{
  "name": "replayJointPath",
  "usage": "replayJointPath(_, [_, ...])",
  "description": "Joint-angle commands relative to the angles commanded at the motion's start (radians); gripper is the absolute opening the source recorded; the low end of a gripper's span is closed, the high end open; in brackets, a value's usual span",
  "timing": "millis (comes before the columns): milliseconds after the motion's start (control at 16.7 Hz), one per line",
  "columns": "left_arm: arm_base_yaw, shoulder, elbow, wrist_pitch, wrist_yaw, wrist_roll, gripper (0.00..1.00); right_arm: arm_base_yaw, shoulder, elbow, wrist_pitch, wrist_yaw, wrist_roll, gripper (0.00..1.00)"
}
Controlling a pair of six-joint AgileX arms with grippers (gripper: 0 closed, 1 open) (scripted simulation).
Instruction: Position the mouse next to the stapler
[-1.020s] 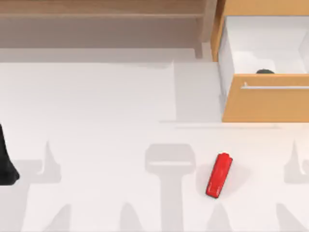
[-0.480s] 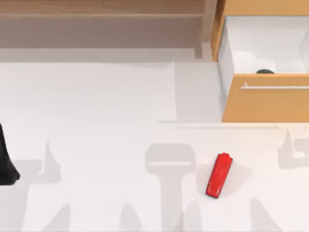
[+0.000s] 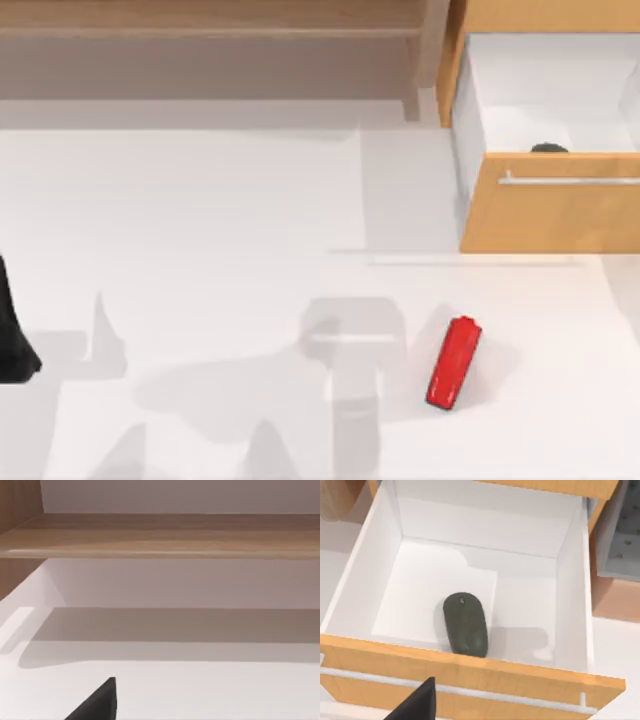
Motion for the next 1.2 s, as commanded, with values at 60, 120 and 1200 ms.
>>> replayJointPath(60, [0.0,0.0,0.0,0.0,0.0,0.0,1.0,0.005,0.104,0.093,-0.051,-0.001,-0.009,1.0])
replayJointPath(120, [0.0,0.0,0.0,0.0,0.0,0.0,1.0,0.01,0.208,0.185,-0.101,-0.001,-0.017,1.0])
replayJointPath(1200, [0.0,0.0,0.0,0.0,0.0,0.0,1.0,0.058,1.35,1.165,-0.677,-0.008,-0.111,1.0])
